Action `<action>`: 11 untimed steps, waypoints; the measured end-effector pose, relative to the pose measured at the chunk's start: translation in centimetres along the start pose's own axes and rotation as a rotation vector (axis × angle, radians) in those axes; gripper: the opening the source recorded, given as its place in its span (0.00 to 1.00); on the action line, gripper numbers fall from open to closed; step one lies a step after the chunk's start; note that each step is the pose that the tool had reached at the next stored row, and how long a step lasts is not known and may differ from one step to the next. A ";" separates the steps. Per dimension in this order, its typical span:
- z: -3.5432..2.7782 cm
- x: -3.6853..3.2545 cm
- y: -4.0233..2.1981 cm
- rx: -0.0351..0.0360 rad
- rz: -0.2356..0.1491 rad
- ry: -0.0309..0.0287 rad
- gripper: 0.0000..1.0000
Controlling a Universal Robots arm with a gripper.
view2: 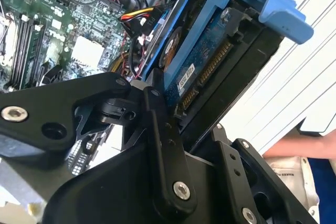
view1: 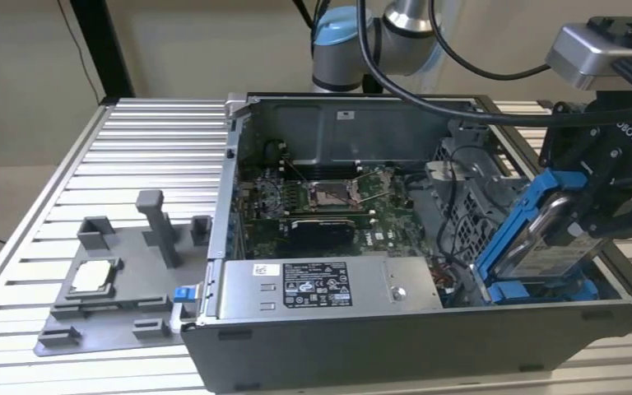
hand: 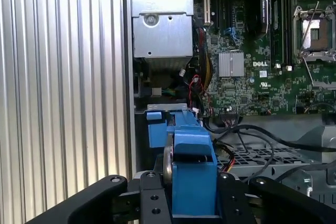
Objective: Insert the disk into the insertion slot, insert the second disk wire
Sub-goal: 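Insert the second disk wire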
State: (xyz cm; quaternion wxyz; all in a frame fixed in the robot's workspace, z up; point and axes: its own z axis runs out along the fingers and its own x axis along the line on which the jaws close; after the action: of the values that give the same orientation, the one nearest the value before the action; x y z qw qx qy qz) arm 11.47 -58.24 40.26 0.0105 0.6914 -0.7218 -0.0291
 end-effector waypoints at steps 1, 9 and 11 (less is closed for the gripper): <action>0.00 0.00 0.00 0.0000 0.000 0.0000 0.00; 0.00 0.00 0.00 -0.0003 0.000 0.0000 1.00; 0.00 0.00 0.00 -0.0004 0.000 -0.0001 1.00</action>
State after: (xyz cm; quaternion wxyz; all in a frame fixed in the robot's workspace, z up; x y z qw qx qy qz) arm 11.47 -58.23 40.26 0.0106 0.6914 -0.7218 -0.0292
